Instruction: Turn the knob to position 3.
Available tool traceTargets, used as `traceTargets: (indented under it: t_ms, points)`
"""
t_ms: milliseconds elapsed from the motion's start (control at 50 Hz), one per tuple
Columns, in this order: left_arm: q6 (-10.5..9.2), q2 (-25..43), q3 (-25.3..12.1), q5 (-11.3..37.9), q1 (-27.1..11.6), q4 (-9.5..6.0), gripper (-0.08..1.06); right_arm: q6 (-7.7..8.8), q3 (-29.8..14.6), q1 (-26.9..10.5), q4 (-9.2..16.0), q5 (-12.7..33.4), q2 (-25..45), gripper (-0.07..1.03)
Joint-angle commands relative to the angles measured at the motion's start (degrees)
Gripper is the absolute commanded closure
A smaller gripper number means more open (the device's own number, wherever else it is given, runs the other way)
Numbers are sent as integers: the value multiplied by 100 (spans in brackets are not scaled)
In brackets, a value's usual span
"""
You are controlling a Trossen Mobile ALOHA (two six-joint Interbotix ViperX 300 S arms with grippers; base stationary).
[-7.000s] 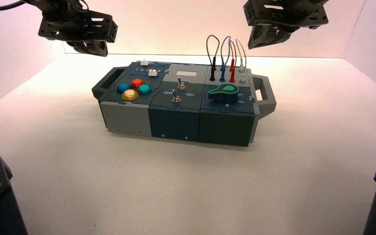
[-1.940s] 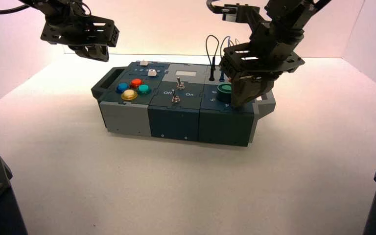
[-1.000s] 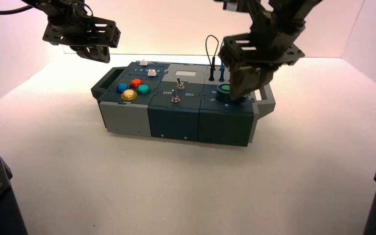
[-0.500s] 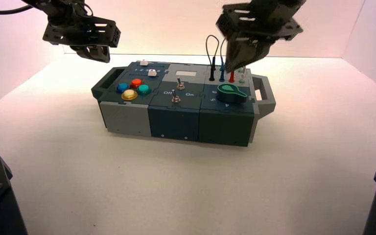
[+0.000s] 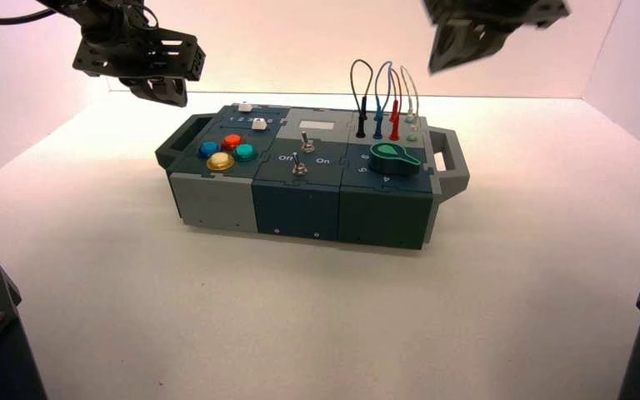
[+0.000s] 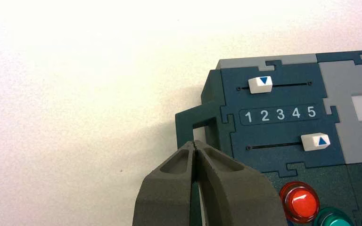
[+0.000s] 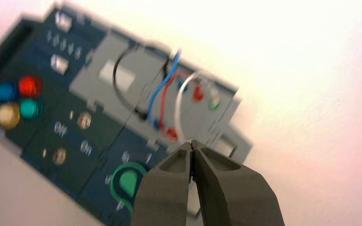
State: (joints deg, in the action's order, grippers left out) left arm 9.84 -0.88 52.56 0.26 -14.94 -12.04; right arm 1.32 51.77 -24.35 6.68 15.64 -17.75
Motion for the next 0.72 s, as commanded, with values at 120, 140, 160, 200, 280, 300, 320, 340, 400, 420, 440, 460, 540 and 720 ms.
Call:
traceTargets:
  t_ms: [120,140,160,200,280,300,320,340,400,420,440,460,540,720]
  points:
    - [0,-114,-123,-35,0,0,101,9,448,642,-35,-958,-624,99]
    - [0,-123,-123,-35,0,9,101,0,510,712,-26,-1037,-642,98]
    - [0,-132,-132,-35,0,9,101,-9,571,773,-26,-1125,-659,99]
    - [0,-132,-132,-26,-9,9,101,-9,686,879,-18,-1292,-694,98]
    - [0,-141,-132,-35,0,0,101,-35,870,1011,0,-1573,-712,98]
    - [0,-141,-123,-26,0,0,101,-35,905,1028,0,-1617,-712,99]
    - [0,-141,-132,-35,0,0,101,-35,932,1028,0,-1670,-712,99]
    - [0,-141,-132,-35,-9,9,101,-35,940,1028,0,-1687,-712,98]
    - [0,-141,-132,-35,0,0,101,-35,976,1028,0,-1775,-703,99]
    - [0,-141,-132,-35,0,0,101,-35,976,1028,0,-1802,-703,99]
    - [0,-141,-132,-35,0,9,101,-35,976,1028,0,-1811,-694,99]
    - [0,-141,-132,-35,0,0,101,-35,984,1028,0,-1828,-694,99]
    - [-9,-141,-132,-35,-9,0,101,-35,1002,1037,0,-1916,-606,99]
    - [-18,-158,-149,-35,-35,0,101,-44,967,1046,18,-1942,-404,99]
